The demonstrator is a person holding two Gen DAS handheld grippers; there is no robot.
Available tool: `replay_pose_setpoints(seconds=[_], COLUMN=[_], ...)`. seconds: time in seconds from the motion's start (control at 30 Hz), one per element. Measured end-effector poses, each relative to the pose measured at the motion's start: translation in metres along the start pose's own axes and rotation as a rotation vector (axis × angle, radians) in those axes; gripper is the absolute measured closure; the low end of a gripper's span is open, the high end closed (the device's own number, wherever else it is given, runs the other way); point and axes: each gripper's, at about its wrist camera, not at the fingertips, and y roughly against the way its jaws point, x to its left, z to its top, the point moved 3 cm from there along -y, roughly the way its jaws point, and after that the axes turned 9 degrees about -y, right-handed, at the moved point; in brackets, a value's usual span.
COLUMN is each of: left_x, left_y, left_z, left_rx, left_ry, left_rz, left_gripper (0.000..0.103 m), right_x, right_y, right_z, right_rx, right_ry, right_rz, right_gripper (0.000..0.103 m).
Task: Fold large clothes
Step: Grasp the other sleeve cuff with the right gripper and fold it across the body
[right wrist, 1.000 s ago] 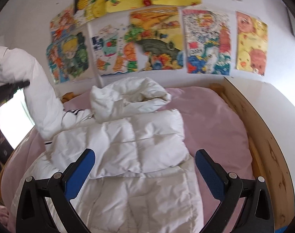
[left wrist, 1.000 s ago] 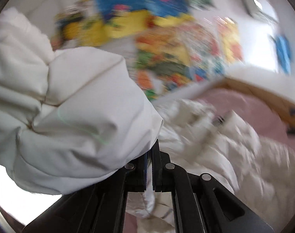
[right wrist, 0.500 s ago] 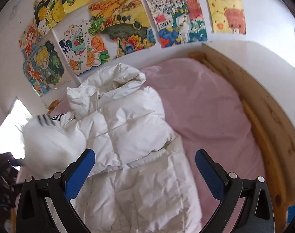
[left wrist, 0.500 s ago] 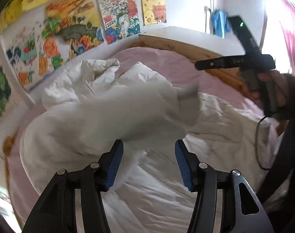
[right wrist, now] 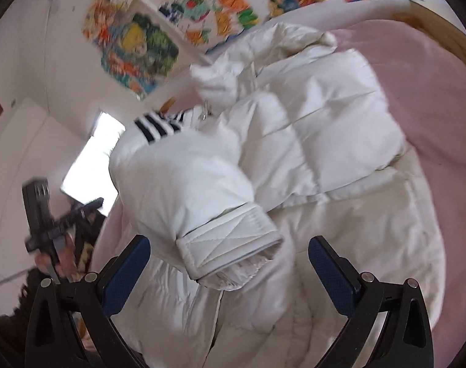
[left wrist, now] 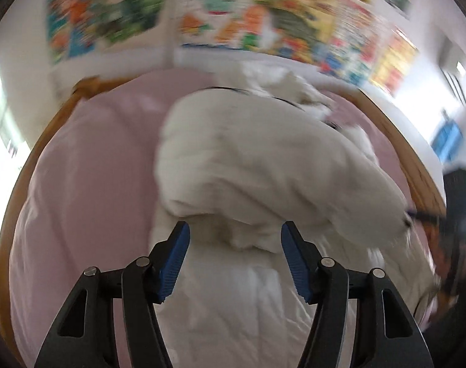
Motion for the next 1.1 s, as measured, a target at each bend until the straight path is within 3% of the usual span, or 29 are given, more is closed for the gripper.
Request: replay_pose_setpoints(seconds=[0.07, 0.23, 0.3, 0.37, 0.4, 0.47, 0.63, 0.87, 0.97, 1.1], left_x=[0.020, 0.045, 0.054, 0.055, 0.054, 0.056, 0.054, 0.060, 0.066, 0.069], left_y=[-0.003, -0.007, -0.012, -0.011, -0.008, -0.010, -0.008, 0.004, 0.010, 0.014], left_z=[0.008, 0.013, 0.015, 0.012, 0.004, 0.006, -0.001, -0.002, 0.001, 0.019], left_rx=[-0.006, -0.006, -0.001, -0.005, -0.007, -0.003, -0.003, -0.038, -0.057, -0.089], left_ry=[0.078, 0.155, 0.188, 0.211, 0.216, 0.217, 0.201, 0.181, 0.191, 0.214], left_rz=[0.012, 0.034, 0.028, 0.013, 0.013, 0.022, 0.025, -0.002, -0.028, -0.069], left_gripper=[0.045, 0.045, 0.045, 0.045, 0.045, 0.045, 0.045, 0.045, 0.045, 0.045], right_x=[0.002, 0.004, 0.005, 0.004, 0.003, 0.008, 0.025, 0.079, 0.089, 0.071], right_y=[-0.011, -0.028, -0.033, -0.037, -0.035, -0.035, -0.016, 0.037, 0.041, 0.023], right_z=[-0.003, -0.009, -0.009, -0.009, -0.009, -0.007, -0.001, 0.043, 0.056, 0.057], right_rx=[0.036, 0.090, 0.099, 0.110, 0.113, 0.107, 0.045, -0.093, -0.081, -0.036], right_ry=[-0.021, -0.107, -0.151, -0.198, -0.205, -0.192, -0.110, 0.044, 0.090, 0.072], right_rz=[0.013, 0.050, 0.067, 0.083, 0.090, 0.092, 0.087, 0.139, 0.120, 0.059], right_gripper=[0.000, 0.000, 0.011, 0.035, 0.039, 0.058, 0.084, 0.089, 0.089, 0.089])
